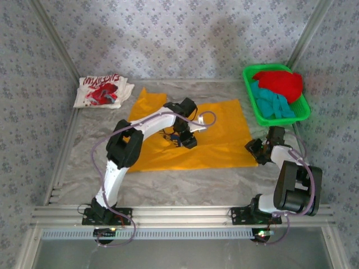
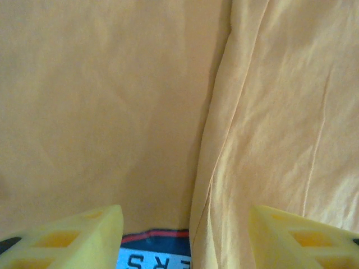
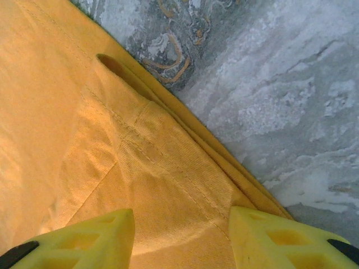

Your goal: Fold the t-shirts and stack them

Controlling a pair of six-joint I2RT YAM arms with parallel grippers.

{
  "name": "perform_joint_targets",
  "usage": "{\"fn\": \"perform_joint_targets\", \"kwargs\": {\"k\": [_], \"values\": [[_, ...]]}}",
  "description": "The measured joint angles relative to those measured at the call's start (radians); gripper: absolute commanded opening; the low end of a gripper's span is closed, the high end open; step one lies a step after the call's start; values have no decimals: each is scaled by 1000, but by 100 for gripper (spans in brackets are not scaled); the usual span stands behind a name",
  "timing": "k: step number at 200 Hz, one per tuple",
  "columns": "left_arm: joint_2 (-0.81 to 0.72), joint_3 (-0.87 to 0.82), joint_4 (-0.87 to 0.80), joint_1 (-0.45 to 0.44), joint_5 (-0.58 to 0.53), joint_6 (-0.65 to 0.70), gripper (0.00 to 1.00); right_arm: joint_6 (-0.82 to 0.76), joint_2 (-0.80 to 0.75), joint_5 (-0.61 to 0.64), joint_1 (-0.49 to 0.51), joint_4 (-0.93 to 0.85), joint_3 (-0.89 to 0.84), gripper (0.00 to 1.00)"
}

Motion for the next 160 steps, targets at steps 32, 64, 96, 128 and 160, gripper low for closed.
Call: {"fn": "perform_joint_targets", "kwargs": {"k": [32,64,96,128,160], "values": [[-199,-301,163,53,-70,-155,55,-17,-26,19,33,-8,0,48],[-455,-588,390,175,-204,-410,47,-58,-123,89,196,-35,47,28],[-584,-761,509,259,-379,-705,42,-87,-84,128,292,-23,120,8],[-582,-864,546,281,-472,-894,41,-90,90,143,309,-23,163,5],[-551,-893,586,291,-505,-985,41,-63,192,135,306,-18,168,2]]}}
